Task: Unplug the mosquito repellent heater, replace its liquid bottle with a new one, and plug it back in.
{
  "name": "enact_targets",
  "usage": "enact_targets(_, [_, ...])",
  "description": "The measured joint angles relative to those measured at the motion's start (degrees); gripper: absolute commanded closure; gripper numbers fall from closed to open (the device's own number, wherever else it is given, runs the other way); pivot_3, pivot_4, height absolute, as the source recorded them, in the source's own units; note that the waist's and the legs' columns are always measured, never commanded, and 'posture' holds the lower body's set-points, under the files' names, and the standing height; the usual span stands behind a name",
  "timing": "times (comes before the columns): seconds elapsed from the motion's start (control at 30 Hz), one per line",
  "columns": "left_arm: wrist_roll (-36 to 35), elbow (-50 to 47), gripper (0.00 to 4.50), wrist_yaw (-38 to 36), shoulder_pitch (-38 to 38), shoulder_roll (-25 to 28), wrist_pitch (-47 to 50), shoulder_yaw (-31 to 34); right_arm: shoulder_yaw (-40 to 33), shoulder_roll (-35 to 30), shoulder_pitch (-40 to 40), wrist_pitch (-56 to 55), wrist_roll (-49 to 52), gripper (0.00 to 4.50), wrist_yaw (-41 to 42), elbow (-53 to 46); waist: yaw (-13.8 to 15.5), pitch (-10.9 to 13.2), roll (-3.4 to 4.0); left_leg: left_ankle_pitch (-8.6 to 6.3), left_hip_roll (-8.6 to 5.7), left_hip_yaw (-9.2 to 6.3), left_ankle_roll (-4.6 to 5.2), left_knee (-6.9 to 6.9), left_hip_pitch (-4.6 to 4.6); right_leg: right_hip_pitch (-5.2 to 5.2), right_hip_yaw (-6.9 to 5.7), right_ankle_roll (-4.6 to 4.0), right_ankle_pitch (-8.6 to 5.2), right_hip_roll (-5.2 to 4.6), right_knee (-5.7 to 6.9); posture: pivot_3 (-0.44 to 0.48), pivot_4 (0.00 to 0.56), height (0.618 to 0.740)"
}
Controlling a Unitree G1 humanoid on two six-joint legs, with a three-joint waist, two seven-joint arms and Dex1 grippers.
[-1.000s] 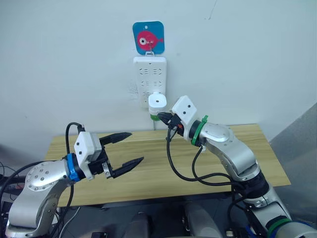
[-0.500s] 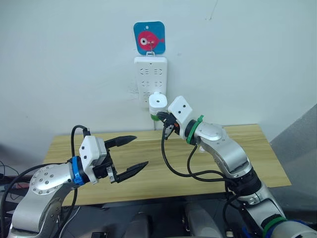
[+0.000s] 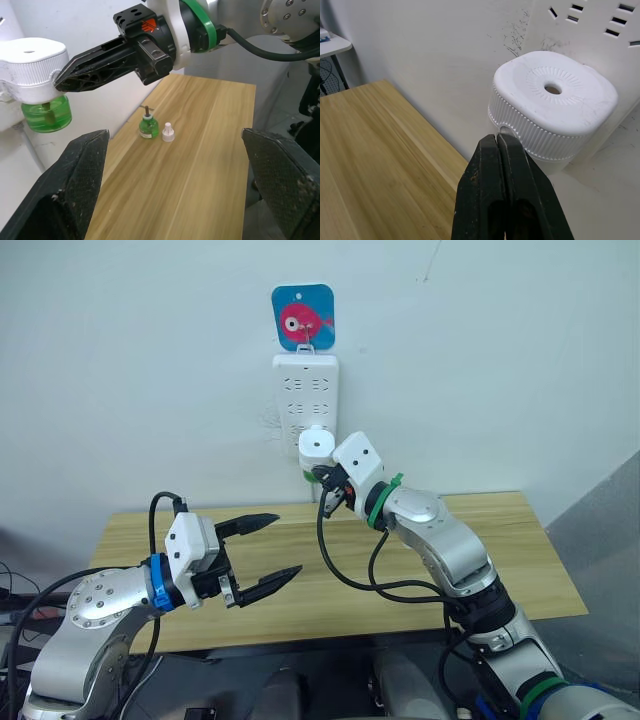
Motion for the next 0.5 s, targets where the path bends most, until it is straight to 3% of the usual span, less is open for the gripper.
enact_targets(0.23, [0.02,1.50,0.00,-0.11,-0.37,0.02,-0.38,-0.07,-1.27,-3.56,2.09,2.31,3.67,4.46,5.04,-7.87,0.45,0.00,0.01,-0.03,0.02,-0.26,-0.01,-0.14,-0.10,-0.06,-0.35,-0.16,-0.09,-0.06,-0.01,-0.065,0.130,0.733])
enact_targets(0.4, [2.12,5.13,0.00,-1.74,-0.14,1.85,-0.89,-0.35,-0.19,-12.58,6.77,6.74,7.29,4.46,11.24,-16.24,0.75,0.00,0.00,-0.04,0.03,-0.38,-0.02,-0.17,-0.12,-0.05,-0.48,-0.25,-0.15,-0.07,-0.02,-0.064,0.114,0.733])
enact_targets(0.5, [2.76,8.61,0.00,-3.41,-0.87,2.40,-2.64,-0.31,-1.80,-17.41,7.63,8.25,8.76,3.89,12.88,-19.79,0.77,-0.01,0.00,-0.03,0.03,-0.34,-0.02,-0.15,-0.09,-0.01,-0.49,-0.25,-0.17,-0.07,-0.04,-0.063,0.107,0.733])
